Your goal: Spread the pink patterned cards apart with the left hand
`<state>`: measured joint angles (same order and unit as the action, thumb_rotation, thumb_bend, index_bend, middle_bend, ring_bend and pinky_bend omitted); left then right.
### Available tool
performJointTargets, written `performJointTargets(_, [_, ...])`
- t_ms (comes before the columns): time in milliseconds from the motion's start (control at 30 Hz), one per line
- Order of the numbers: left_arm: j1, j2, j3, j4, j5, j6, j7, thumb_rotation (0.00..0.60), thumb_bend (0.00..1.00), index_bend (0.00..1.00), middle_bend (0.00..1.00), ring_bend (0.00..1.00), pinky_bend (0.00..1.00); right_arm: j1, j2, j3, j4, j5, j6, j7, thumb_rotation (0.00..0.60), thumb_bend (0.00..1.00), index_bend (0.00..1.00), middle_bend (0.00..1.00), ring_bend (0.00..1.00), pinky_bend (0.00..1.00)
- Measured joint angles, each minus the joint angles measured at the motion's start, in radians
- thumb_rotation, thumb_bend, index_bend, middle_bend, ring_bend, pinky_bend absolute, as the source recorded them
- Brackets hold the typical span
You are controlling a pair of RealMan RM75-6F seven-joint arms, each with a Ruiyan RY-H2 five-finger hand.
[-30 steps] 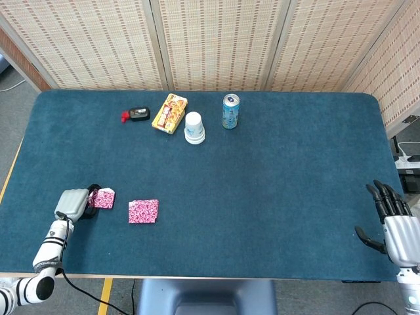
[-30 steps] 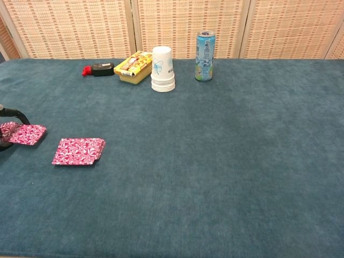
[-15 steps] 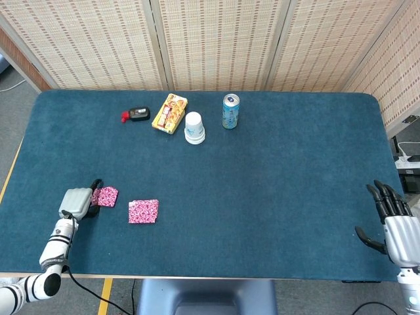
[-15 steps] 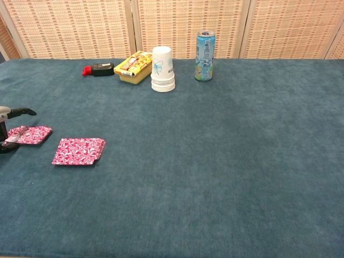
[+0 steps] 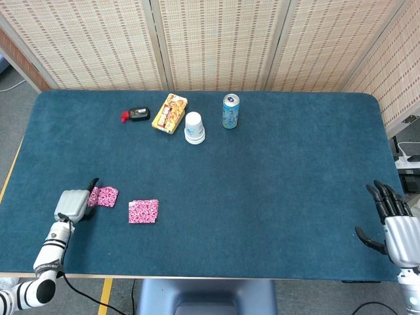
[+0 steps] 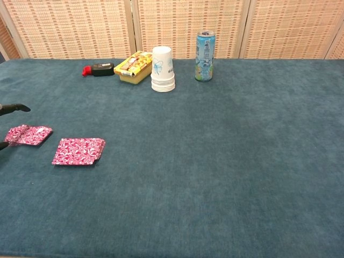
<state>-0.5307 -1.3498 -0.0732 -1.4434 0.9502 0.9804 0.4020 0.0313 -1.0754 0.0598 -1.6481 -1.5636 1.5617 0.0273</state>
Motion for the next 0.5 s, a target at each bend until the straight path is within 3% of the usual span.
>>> performJointTargets(300, [0.030,0.108,0.025,-0.298,0.080,0.062,0.003,0.600,0.42,0.00,1.00,1.00,1.00,0.006,-0.006,0.003,-0.003,0.004,-0.008,-0.021,0.600,0.20,0.00,0.00,0.00,0.14])
performJointTargets(500, [0.022,0.072,0.029,-0.342,0.089,0.064,0.017,0.600,0.42,0.00,1.00,1.00,1.00,0.009,-0.005,0.004,-0.004,0.003,-0.008,-0.017,0.600,0.20,0.00,0.00,0.00,0.14])
